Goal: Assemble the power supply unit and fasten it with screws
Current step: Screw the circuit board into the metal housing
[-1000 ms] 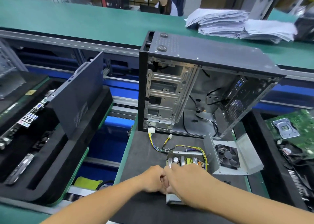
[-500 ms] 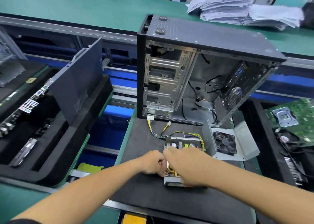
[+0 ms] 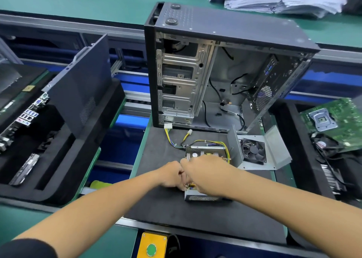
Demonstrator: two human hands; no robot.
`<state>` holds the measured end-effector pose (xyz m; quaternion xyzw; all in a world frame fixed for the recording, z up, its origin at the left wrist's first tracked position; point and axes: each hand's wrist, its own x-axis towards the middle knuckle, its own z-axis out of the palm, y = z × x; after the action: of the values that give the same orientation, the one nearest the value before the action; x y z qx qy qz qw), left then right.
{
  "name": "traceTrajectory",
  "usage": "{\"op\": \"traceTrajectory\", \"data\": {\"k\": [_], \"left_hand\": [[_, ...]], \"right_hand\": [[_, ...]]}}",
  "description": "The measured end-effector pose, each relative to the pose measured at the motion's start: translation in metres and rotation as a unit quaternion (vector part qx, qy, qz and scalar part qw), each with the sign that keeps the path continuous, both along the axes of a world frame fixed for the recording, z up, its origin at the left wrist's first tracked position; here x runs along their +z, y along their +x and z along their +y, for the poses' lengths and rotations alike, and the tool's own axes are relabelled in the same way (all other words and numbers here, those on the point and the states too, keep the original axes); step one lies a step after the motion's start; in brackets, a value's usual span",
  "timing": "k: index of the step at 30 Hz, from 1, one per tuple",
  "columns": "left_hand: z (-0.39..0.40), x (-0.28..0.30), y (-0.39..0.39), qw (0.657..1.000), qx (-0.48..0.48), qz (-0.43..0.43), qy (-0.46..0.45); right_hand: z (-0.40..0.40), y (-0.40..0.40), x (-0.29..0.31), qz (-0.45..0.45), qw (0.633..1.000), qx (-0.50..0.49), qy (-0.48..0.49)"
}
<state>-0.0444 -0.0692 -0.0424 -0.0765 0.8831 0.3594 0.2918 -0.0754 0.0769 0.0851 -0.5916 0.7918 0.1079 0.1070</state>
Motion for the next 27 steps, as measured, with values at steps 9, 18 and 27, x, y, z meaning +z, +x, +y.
{"op": "traceTrajectory", "data": {"k": [9, 18, 27], "left_hand": [[0.003, 0.008, 0.002, 1.0, 0.003, -0.009, -0.007], [0.01, 0.027, 0.005, 0.999, -0.01, 0.013, -0.041], [0.013, 0.03, 0.005, 0.999, -0.005, -0.008, -0.037]], "right_hand": [[-0.007, -0.005, -0.004, 0.01, 0.999, -0.029, -0.024], [0.003, 0.0, -0.015, -0.12, 0.983, -0.1, -0.097], [-0.001, 0.005, -0.019, -0.181, 0.965, -0.097, -0.164]]}}
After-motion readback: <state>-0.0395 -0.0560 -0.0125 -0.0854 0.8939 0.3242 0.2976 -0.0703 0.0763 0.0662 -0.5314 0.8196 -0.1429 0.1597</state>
